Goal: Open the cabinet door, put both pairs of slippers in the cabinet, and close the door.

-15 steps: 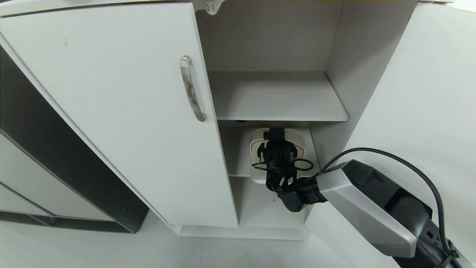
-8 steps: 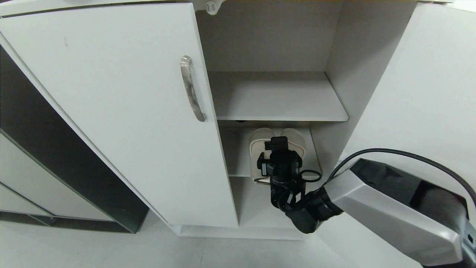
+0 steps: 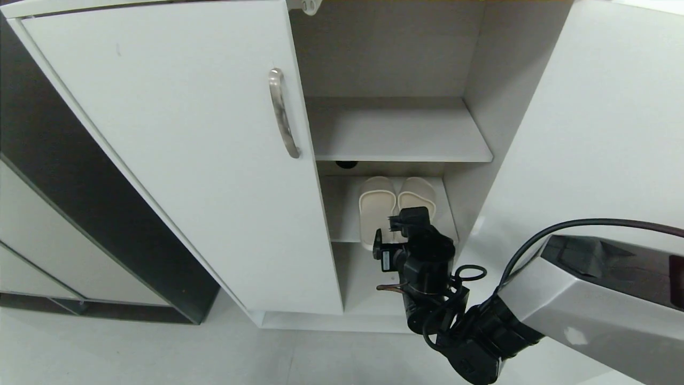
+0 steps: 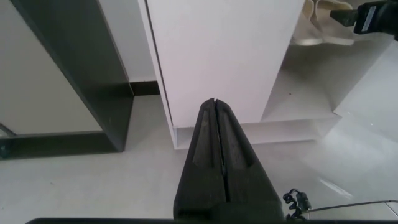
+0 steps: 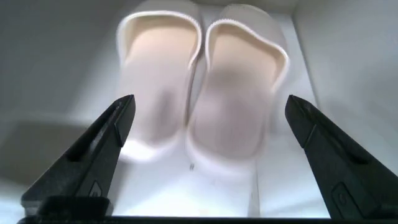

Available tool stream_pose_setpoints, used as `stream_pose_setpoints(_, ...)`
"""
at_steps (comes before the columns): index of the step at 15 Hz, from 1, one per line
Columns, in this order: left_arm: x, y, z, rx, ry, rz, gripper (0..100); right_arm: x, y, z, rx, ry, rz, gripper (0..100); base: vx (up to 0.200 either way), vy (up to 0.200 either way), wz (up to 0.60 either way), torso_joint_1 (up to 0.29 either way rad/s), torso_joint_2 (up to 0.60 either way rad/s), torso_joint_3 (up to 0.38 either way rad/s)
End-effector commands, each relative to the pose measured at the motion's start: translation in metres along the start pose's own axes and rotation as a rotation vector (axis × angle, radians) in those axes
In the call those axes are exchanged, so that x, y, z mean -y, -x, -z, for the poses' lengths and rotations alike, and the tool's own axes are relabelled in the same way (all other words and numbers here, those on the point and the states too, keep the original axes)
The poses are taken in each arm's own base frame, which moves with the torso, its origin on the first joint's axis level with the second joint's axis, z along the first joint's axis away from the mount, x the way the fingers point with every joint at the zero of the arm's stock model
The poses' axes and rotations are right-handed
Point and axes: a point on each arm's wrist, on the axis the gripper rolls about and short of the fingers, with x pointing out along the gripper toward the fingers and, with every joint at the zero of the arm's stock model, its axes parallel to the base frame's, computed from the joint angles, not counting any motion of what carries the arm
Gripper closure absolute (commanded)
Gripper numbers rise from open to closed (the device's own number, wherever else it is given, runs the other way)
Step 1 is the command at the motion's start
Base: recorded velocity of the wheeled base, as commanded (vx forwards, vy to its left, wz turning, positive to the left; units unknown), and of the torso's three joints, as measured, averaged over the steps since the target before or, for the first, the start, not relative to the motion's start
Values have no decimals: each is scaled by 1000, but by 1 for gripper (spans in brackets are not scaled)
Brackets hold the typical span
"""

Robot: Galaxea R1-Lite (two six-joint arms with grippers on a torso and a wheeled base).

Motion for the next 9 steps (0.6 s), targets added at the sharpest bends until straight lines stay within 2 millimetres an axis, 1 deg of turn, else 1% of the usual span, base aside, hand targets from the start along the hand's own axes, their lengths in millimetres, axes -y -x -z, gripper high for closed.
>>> stream_pose_setpoints(1,0,0,0,-2,0,0,100,0,3,-5,6,-4,-5,0,-200,0,0,-2,-2,2)
stream_pose_setpoints(3,0,0,0,-2,3,-1,100,1,3,-6,8,-6,-5,0,0,0,0,0,0,0)
stream_pose_setpoints(6,0,0,0,-2,24,-18,100,0,6,-13,19,-13,-10,0,0,0,0,0,0,0)
stream_pose_setpoints(9,0,0,0,-2,35,-20,100,0,8,-10,11,9,-14,0,0,0,0,0,0,0)
